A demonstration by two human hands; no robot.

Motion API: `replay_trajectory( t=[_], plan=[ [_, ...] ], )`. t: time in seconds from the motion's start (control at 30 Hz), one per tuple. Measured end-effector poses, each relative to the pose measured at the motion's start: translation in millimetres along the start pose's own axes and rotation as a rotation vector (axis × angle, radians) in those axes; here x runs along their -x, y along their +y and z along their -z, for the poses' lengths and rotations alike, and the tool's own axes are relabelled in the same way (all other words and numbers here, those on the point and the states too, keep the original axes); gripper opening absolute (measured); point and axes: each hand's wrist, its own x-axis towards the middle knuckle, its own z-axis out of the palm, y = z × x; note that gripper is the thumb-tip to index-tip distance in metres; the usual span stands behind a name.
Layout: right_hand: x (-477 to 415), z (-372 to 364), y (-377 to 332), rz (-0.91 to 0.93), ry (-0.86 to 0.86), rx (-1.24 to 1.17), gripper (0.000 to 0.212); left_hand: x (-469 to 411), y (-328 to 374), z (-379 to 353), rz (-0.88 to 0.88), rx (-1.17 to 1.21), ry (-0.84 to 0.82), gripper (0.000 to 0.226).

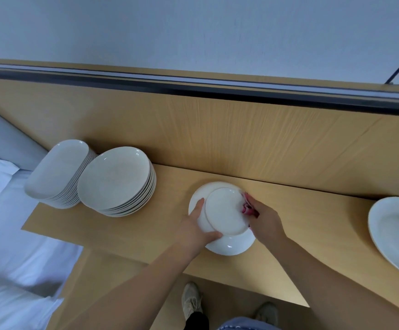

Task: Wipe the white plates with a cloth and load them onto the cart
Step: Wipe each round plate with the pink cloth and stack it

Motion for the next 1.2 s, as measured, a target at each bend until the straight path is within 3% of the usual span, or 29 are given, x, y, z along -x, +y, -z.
replay_trajectory(
  t=[0.13,0.27,0.5,0.63,0.83,0.97,1.1,1.2],
  plan=[
    [-9,4,0,-0.002,-0.031,-0.022,0.054,-6,-5,4,0.034,0.083,-0.018,0.091],
    [-15,10,2,0.088,-0.062,0.078,0.052,-19,-10,23,0.078,0.366,-0.143,0.087],
    [-34,26,0,0.138,-0.172,0.175,0.062,-36,0,32,0.118,0.475,-0.343,0.087],
    [-38,30,0,0.121,-0.174,0.125,0.063,-37,2,22,0.127,0.507,-0.276,0.084],
    [-8,23,17,0.048,-0.016,0.032,0.062,-32,2,18,0.106,0.497,-0.241,0.085],
    [29,3,29,-0.037,0.065,-0.259,0.052,-27,7,12,0.082,0.49,-0.168,0.085],
    [45,-5,31,-0.03,0.096,-0.368,0.05,-18,9,-2,-0.048,0.348,-0.092,0.084],
    [34,11,29,0.006,0.027,-0.248,0.061,-18,11,-1,-0.041,0.344,-0.078,0.07]
  ],
)
